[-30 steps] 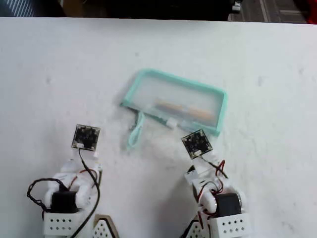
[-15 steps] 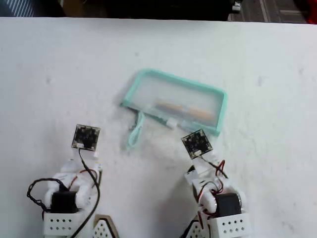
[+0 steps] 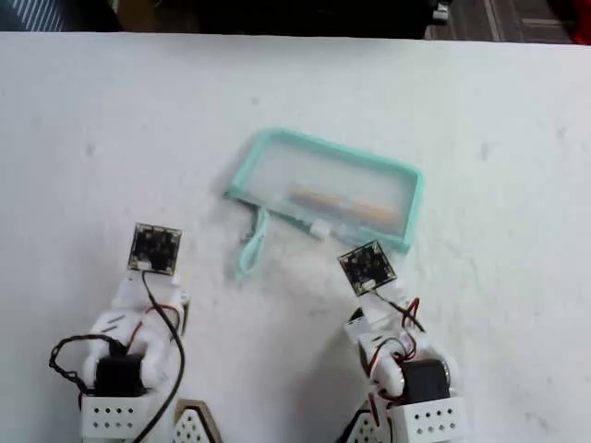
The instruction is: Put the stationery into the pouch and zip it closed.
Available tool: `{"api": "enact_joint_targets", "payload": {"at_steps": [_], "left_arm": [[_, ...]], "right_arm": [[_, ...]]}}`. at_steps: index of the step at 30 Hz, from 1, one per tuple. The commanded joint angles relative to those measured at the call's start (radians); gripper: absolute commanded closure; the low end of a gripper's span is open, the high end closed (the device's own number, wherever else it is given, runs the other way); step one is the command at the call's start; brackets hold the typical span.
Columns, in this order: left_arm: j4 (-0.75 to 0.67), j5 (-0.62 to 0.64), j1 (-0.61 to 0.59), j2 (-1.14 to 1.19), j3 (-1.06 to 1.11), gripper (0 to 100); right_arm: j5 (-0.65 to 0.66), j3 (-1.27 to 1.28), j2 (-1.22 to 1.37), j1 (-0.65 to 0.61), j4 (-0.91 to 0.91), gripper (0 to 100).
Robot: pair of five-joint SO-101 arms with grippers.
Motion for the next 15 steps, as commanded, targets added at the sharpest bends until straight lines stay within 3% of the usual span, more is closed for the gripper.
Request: {"api": "enact_joint_targets", "payload": {"at_steps": [1,6,12,15], "left_arm": [[-0.233,0.015,0.01,-0.018,-0.002,97],[-0.405,0.015,0.047,-0.018,-0.02,98],[-0.388,0.015,0.199,-0.018,-0.023,97],[-0.381,-0.008,0.197,-0.018,0.0,97]], "right_arm": [[-0.009,0.009,-0.004,-0.007,0.005,97.8],[-0.009,0.009,-0.004,-0.007,0.005,97.8],[-0.011,0.009,-0.004,-0.001,0.005,97.8],[-0.011,0.009,-0.004,-0.001,0.005,97.8]]}}
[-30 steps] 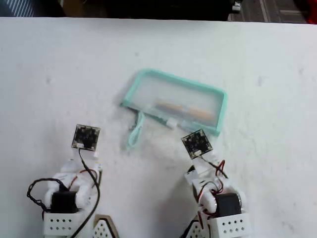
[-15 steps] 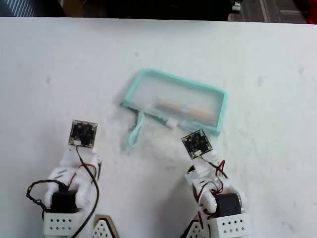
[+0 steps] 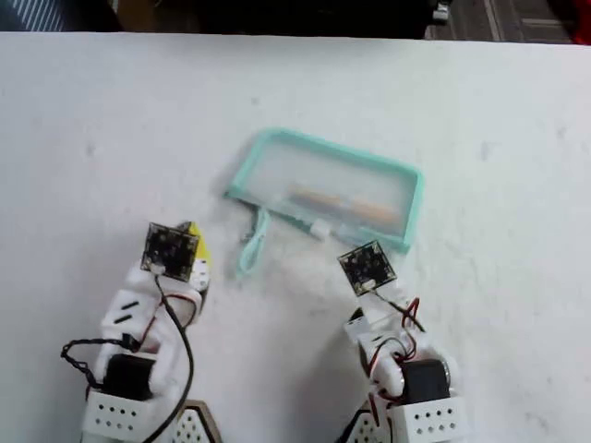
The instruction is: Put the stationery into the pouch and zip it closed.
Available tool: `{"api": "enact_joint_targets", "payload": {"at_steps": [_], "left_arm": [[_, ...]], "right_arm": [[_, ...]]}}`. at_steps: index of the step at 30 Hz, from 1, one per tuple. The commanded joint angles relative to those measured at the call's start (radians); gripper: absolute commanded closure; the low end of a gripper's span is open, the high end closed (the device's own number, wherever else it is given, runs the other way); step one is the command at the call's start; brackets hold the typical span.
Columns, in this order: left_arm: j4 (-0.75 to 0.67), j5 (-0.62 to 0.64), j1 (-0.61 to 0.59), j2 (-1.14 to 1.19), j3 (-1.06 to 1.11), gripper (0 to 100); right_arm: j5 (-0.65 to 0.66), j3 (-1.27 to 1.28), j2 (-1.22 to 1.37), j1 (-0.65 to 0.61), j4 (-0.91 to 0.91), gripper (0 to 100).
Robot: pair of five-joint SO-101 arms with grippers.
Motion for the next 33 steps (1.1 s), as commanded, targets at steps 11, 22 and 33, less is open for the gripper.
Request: {"api": "enact_joint_targets", "payload": {"at_steps": [11,22,33], "left_arm": [[0.107,-0.256,-0.018,-0.018,-0.003,98],[0.106,-0.258,-0.145,-0.018,-0.005,98],[0.126,-0.261,-0.108,-0.018,-0.005,98]], "right_arm": [[-0.011,0.009,-0.004,-0.001,0.005,97.8],[-0.009,0.009,-0.004,0.001,0.005,97.8],[-0.005,0.009,-0.005,0.033,0.005,97.8]]}}
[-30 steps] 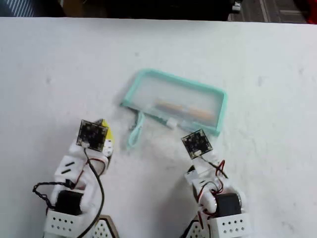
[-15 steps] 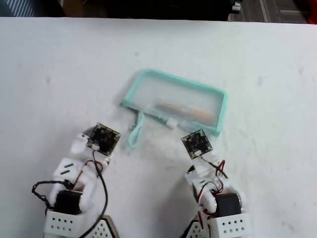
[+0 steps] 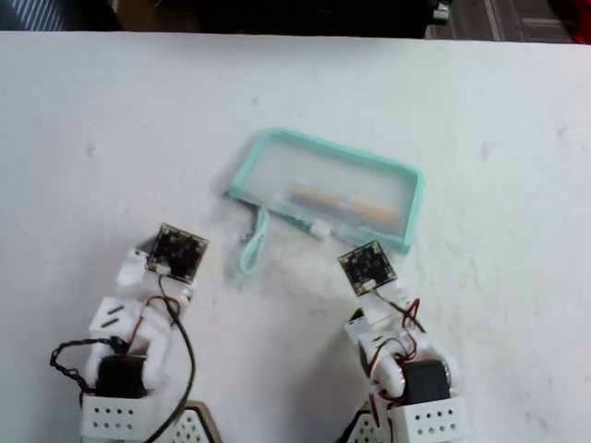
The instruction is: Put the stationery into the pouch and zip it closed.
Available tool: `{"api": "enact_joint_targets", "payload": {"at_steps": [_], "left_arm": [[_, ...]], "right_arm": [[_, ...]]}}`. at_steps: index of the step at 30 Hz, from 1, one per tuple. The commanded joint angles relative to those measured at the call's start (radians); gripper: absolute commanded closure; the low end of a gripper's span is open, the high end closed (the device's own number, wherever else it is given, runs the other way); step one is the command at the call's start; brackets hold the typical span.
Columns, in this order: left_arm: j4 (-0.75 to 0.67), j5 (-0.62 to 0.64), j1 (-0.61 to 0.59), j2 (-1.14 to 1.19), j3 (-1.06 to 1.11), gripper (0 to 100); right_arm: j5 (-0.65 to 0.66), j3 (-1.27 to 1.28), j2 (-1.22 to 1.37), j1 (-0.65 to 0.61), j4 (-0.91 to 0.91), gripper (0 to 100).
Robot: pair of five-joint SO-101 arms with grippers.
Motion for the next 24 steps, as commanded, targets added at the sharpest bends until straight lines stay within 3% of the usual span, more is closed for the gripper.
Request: {"api": "enact_joint_targets", "payload": {"at_steps": [1,24], "left_arm": [[0.02,-0.009,0.025,-0.018,-0.005,98],[0.043,-0.003,0.079,-0.018,-0.008,97]], "right_arm": [[-0.005,0.009,-0.005,0.047,0.005,97.8],[-0.005,0.009,-0.005,0.068,0.005,97.8]]}}
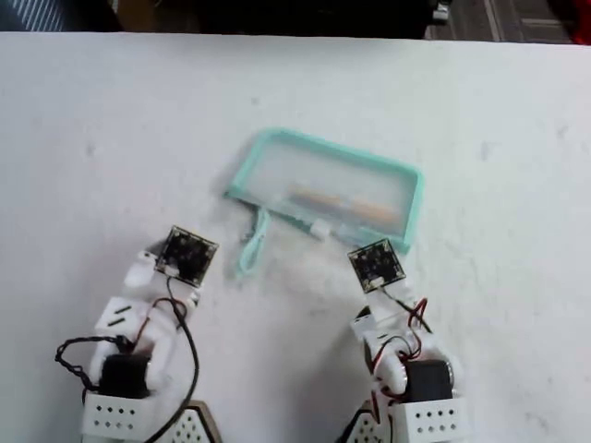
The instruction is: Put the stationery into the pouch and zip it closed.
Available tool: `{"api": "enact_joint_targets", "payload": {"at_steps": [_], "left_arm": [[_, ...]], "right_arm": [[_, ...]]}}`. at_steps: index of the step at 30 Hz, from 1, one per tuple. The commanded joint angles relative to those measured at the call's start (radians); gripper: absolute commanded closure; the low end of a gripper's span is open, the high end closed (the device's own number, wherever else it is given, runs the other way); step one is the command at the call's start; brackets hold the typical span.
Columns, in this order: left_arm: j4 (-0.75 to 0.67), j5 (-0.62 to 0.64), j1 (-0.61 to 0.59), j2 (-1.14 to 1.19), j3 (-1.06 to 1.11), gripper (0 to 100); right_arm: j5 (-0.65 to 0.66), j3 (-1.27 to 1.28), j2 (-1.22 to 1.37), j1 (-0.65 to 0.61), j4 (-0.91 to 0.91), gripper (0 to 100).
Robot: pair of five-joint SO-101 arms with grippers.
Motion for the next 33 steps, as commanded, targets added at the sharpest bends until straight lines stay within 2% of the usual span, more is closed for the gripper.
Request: {"api": "enact_joint_targets", "payload": {"at_steps": [1,5,10,13,18,23,26,31,33], "left_arm": [[0.014,-0.003,0.025,-0.018,-0.009,97],[0.014,-0.003,0.022,-0.018,-0.012,97],[0.02,-0.002,0.019,-0.018,-0.023,97],[0.08,-0.002,0.019,-0.018,-0.055,98],[0.101,0.063,0.019,-0.018,-0.071,98],[0.098,0.021,0.019,-0.018,-0.064,98],[0.098,0.023,0.019,-0.018,-0.064,98],[0.097,0.031,-0.015,-0.018,-0.071,98],[0.097,0.031,-0.033,-0.018,-0.072,98]], "right_arm": [[-0.005,0.009,-0.005,0.01,0.001,97.8],[-0.005,0.009,-0.005,0.027,-0.151,97.7],[-0.005,-0.018,-0.005,0.15,-0.501,97.7],[-0.005,0.009,-0.004,0.205,-0.619,97.7],[-0.003,0.003,-0.005,0.22,-0.63,97.7],[-0.002,0.008,0.002,0.16,-0.618,97.7],[-0.002,0.008,-0.001,0.145,-0.509,97.7],[0.149,0.008,-0.005,0.145,-0.437,98.1],[0.146,0.008,-0.005,0.142,-0.437,98.1]]}}
